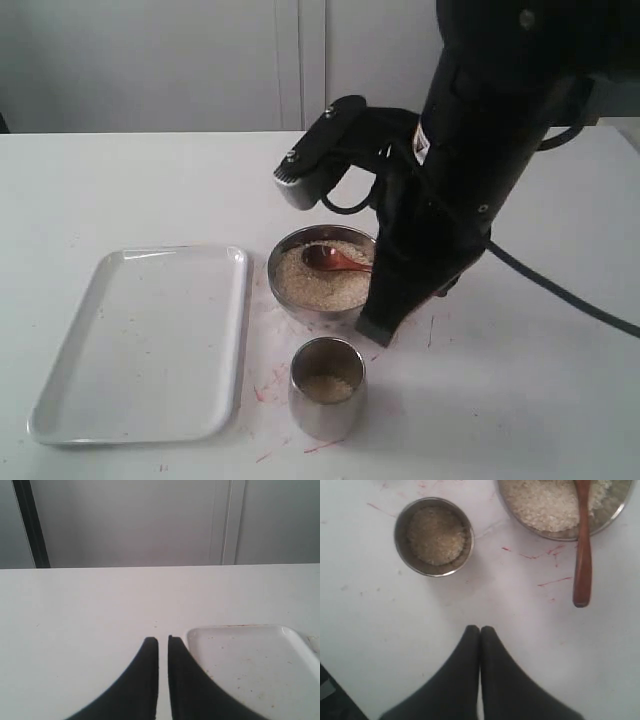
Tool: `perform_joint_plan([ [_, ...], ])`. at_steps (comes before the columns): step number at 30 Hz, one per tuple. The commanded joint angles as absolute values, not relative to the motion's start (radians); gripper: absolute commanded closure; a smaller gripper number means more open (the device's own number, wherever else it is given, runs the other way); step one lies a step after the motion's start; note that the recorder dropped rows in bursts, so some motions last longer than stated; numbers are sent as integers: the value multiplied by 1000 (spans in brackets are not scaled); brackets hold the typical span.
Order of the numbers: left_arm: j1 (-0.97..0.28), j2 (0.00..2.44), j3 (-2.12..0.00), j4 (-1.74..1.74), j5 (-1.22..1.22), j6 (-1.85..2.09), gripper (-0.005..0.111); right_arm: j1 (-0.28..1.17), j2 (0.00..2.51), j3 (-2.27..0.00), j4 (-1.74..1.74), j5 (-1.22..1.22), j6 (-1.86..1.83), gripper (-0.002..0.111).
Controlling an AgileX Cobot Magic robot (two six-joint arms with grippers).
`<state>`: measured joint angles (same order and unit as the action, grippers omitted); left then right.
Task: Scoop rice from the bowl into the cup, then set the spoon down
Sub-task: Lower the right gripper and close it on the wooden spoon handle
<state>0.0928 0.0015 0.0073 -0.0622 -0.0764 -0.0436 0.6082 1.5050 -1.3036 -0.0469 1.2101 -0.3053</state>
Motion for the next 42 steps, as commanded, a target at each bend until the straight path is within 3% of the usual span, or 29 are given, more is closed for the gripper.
perform_joint_plan([
  [1, 85, 0, 0, -67, -79, -49, 92, 608, 1494, -1304, -27, 1209, -364, 108],
  [6, 85, 0, 0, -67, -79, -49, 92, 580, 1494, -1303, -86, 1151, -357, 108],
  [12, 69, 0, 0, -67, -79, -49, 92, 428, 1548, -1303, -81, 1086, -384, 108],
  [30, 67, 0, 0, -67, -79, -49, 92, 429, 1596, -1303, 0, 1040, -407, 107],
  [33, 67, 0, 0, -67, -79, -49, 92, 429, 1615, -1303, 0, 1060, -421, 98],
  [38, 67, 0, 0, -67, -79, -49, 92, 429, 1651, -1303, 0, 1065, -424, 71],
  [42, 67, 0, 0, -67, -79, -49, 92, 429, 1656, -1303, 0, 1002, -425, 67],
])
